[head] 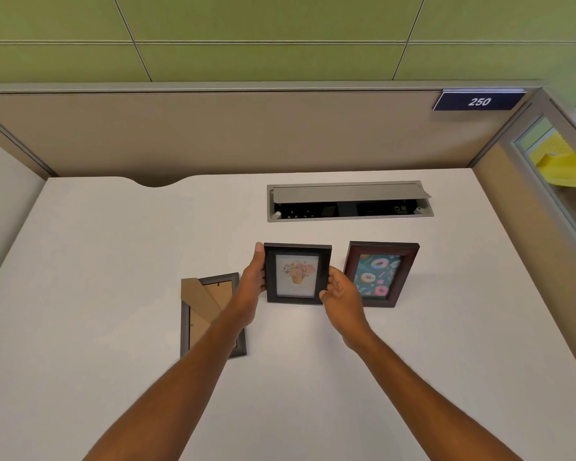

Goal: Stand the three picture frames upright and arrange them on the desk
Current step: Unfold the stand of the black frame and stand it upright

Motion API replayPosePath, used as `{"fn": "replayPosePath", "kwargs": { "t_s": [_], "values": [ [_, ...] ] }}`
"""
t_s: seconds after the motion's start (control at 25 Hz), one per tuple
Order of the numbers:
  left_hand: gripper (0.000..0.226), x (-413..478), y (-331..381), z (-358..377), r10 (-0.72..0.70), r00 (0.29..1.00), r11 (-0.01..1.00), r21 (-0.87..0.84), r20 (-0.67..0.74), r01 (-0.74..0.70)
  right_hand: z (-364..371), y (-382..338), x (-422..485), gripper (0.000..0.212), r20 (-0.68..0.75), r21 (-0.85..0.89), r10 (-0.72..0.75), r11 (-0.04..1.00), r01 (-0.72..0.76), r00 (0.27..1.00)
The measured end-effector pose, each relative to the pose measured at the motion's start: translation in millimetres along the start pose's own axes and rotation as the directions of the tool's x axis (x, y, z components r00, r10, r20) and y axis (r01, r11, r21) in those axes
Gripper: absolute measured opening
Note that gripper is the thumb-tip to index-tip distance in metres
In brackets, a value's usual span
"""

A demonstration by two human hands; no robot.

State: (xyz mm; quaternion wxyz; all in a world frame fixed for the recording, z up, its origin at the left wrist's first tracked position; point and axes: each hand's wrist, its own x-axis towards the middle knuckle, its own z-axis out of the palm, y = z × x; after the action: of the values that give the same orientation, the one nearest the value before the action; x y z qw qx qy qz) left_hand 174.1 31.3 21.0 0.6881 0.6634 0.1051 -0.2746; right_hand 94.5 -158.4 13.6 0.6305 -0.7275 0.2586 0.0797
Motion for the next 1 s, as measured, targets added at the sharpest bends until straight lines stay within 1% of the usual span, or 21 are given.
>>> {"fn": "replayPosePath", "kwargs": {
  "t_s": [0.16,0.28,0.4,0.64,0.88,1.0],
  "values": [
    [0.095,2.9,-4.3,-4.0,0.017,0.999,1.0,0.005,0.038,-0.017,0.5,1.8,-1.7,0.063,-0.007,-0.012,-0.006,1.0,0.006,1.0],
    [0.079,6.5,-6.5,-5.5,0.013,0.998,1.0,-0.001,0.061,-0.013,-0.7,4.4,-3.8,0.065,0.0,-0.013,-0.017,1.0,0.017,1.0],
    [0.073,9.9,-4.3,-5.9,0.004,0.998,1.0,-0.007,0.061,-0.004,-0.1,5.8,-5.3,0.066,0.012,-0.019,-0.025,0.999,0.025,1.0],
    [0.076,8.8,-4.8,-1.6,0.015,0.999,1.0,-0.023,0.043,-0.014,2.0,5.1,-5.9,0.066,0.0,-0.031,-0.002,1.0,0.002,1.0],
    [0.068,6.1,-7.8,2.0,0.012,1.0,0.998,-0.062,0.014,-0.011,2.1,1.6,-4.0,0.065,-0.012,-0.05,0.007,0.999,-0.007,1.0],
    [0.07,6.0,-7.0,1.1,0.006,1.0,0.998,-0.067,0.021,-0.005,1.9,0.3,-3.9,0.067,-0.006,-0.057,0.013,0.998,-0.013,1.0]
  ]
}}
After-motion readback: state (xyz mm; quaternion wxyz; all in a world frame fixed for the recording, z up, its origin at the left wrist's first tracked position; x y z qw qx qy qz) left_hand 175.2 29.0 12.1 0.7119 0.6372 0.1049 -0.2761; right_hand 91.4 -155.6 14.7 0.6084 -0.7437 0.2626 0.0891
